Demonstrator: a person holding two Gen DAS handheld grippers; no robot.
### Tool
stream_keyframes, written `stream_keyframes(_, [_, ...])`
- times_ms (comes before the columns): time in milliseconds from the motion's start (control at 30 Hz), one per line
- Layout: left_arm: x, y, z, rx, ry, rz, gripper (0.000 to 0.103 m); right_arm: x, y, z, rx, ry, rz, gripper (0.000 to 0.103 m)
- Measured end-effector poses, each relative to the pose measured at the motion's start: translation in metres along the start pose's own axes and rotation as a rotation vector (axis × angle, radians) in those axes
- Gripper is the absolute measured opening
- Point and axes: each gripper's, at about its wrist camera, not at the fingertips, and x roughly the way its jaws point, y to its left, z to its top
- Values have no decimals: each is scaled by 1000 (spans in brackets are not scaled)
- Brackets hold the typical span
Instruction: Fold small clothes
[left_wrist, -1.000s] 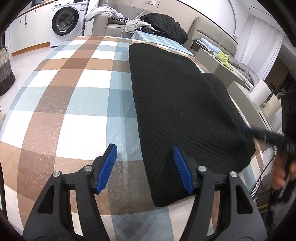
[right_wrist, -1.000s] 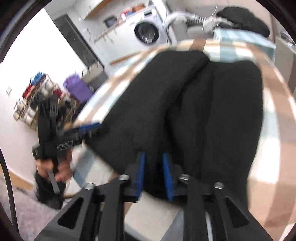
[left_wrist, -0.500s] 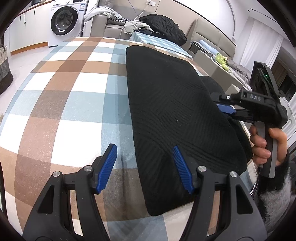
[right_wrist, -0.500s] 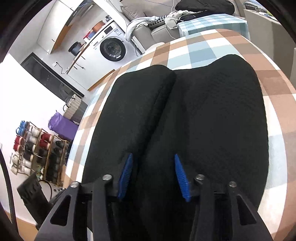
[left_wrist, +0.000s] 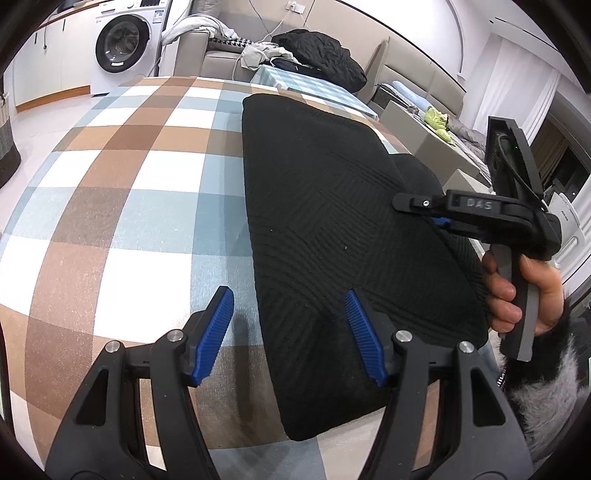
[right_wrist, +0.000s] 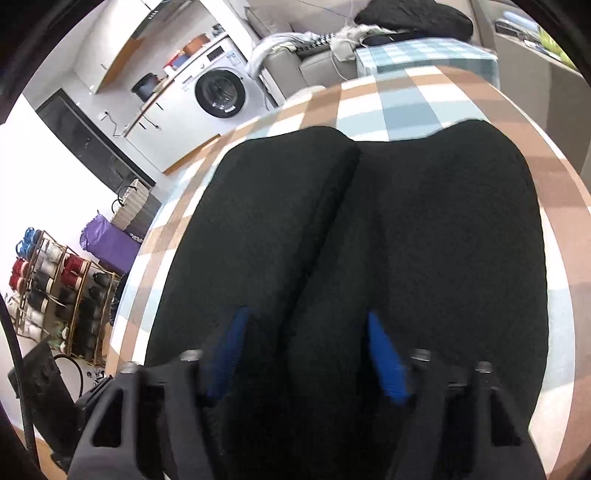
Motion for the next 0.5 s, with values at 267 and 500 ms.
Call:
stream_keyframes(267, [-13, -8, 7, 12, -33, -26, 61, -66, 21, 4, -47, -174, 0, 12])
stream_keyframes(500, [-4, -11, 3, 15, -2, -19, 61, -42, -28, -1, 63, -53, -152, 21])
